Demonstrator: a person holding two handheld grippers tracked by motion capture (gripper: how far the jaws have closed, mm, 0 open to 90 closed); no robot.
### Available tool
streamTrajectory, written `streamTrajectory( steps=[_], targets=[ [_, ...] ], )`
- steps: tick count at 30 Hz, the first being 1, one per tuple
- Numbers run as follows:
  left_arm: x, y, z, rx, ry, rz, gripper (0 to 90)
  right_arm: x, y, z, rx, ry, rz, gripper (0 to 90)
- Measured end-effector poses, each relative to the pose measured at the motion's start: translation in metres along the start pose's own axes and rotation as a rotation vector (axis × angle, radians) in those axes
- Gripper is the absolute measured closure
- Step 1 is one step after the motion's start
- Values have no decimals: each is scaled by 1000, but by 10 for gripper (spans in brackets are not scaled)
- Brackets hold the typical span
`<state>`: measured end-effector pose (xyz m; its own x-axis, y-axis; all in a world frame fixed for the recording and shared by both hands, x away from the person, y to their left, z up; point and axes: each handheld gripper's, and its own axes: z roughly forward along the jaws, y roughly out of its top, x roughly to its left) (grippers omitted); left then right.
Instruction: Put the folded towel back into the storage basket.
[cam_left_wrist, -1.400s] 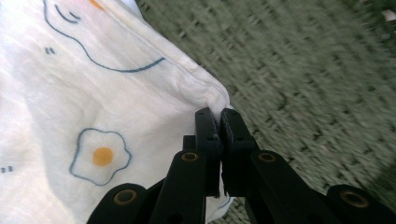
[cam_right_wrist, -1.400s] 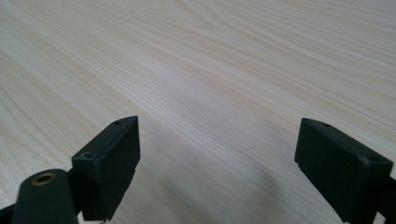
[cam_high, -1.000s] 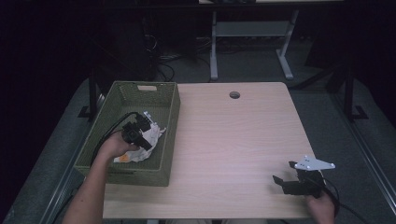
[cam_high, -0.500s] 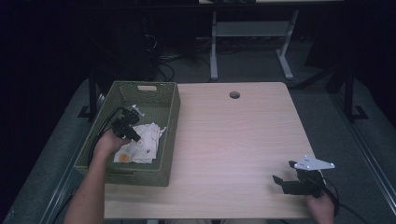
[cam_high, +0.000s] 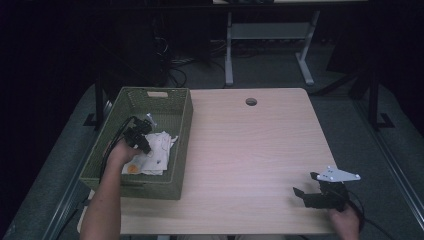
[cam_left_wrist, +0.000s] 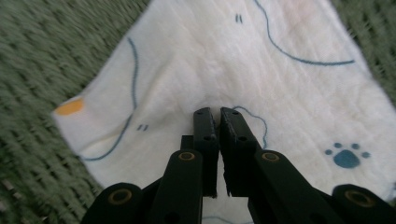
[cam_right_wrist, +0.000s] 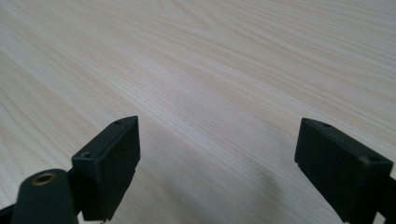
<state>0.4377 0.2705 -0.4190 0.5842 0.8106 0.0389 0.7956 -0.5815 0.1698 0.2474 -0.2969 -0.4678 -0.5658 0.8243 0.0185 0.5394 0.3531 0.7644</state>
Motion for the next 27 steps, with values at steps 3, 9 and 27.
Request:
streamTrajectory(
  steps=[3,9,27],
  targets=[
    [0,-6,-14,-67,-6,-12,852,2,1,1,1,1,-6,137],
    [-3,-16,-32,-156,-62,-36,850,5,2,1,3,0,-7,137],
    [-25,-45,-65,-391,-193,-78,702,8,3,-1,-2,-2,-16,137]
  ],
)
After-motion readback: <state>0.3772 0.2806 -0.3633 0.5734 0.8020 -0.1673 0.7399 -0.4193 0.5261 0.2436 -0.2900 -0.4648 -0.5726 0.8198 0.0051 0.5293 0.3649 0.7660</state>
